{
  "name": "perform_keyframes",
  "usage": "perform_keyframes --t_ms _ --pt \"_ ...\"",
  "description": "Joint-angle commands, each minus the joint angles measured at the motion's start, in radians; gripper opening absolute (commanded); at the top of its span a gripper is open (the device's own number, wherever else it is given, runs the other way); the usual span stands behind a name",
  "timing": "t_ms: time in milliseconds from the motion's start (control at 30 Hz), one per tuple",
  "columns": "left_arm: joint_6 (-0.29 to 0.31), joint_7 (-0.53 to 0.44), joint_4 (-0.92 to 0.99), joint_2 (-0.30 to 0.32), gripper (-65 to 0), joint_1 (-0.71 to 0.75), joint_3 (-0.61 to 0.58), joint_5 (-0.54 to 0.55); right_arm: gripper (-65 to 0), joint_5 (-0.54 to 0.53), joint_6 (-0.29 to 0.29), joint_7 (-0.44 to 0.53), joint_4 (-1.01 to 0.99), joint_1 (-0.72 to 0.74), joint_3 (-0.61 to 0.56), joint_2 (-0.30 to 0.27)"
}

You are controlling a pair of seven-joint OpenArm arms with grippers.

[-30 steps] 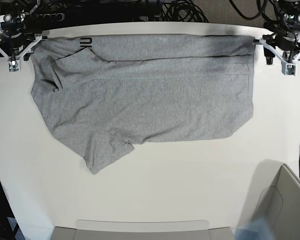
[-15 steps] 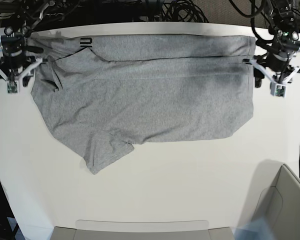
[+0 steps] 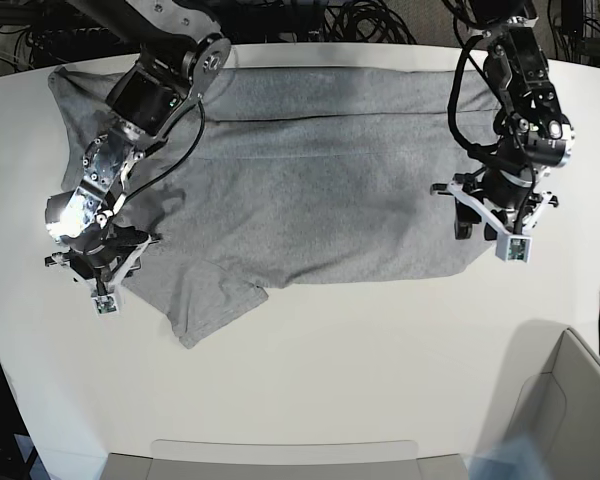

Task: Fold the T-shirt properly
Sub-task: 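Move the right gripper to the hem corner near the sleeve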

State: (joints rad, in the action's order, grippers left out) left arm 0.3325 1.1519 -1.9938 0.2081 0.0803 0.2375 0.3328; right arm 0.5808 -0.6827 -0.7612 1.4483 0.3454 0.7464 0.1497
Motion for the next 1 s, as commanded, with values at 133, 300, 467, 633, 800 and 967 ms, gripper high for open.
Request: perform_keyframes --t_ms 133,300,467,633,800,967 --pt "-0.026 -0.014 0.011 0.007 -39.7 -0.007 0.006 -0.001 -43.2 0.000 -0.015 0.035 -0.211 0.067 0.035 -0.069" --pt "-0.040 -0.019 0.011 0.007 -39.7 -0.006 0.006 -0.001 -43.2 -0.018 -0.015 0.138 -0.346 0.008 0.034 -0.100" --pt "-0.040 -0.019 0.011 0.007 -39.7 -0.003 0.009 -0.001 -43.2 -0.023 -0.015 0.133 -0.249 -0.099 0.042 -0.094" --pt "-0.040 -0.020 0.011 0.007 -39.7 -0.003 0.009 -0.001 -43.2 -0.025 -0.015 0.133 -0.111 -0.222 0.042 -0.072" --pt "-0.040 -0.020 0.014 0.007 -39.7 -0.003 0.007 -0.001 -43.2 -0.031 -0.015 0.136 -0.050 -0.251 0.038 -0.052" --pt "-0.040 -0.020 0.035 0.007 -39.7 -0.006 0.007 -0.001 -43.2 -0.137 -0.015 0.136 0.024 -0.188 0.011 -0.052"
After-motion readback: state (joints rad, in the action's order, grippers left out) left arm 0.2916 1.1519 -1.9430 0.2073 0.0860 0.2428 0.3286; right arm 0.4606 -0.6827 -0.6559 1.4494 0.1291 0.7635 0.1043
